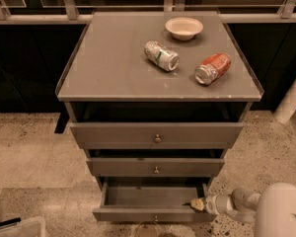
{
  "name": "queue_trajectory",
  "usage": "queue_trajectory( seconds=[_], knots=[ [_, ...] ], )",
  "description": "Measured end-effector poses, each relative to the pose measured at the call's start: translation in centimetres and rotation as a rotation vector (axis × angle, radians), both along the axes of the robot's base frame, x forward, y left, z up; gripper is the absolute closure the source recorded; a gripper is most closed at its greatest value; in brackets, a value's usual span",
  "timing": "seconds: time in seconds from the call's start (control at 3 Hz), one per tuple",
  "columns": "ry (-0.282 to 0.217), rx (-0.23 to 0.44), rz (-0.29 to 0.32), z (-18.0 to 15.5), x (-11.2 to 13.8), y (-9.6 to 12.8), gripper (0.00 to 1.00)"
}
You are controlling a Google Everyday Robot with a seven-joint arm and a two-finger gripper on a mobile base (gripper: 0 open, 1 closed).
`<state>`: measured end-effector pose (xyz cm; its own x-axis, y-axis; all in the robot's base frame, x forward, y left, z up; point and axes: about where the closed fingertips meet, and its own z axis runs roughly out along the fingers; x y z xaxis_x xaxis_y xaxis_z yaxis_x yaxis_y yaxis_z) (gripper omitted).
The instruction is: Open bottom drawer
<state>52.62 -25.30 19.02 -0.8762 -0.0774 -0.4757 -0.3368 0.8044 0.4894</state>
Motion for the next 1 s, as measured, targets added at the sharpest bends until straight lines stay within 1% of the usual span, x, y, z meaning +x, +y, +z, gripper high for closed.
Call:
queue_trajectory(
  seconds=[0.33,0.67,1.0],
  knots=[
    [0.014,0.060,-0.009,0.4,-3.5,-0.9,1.00],
    [0.014,0.060,-0.009,0.4,-3.5,-0.9,1.00],
    [0.038,0.074,-0.018,-0.2,-5.4,-0.9,1.00]
  ],
)
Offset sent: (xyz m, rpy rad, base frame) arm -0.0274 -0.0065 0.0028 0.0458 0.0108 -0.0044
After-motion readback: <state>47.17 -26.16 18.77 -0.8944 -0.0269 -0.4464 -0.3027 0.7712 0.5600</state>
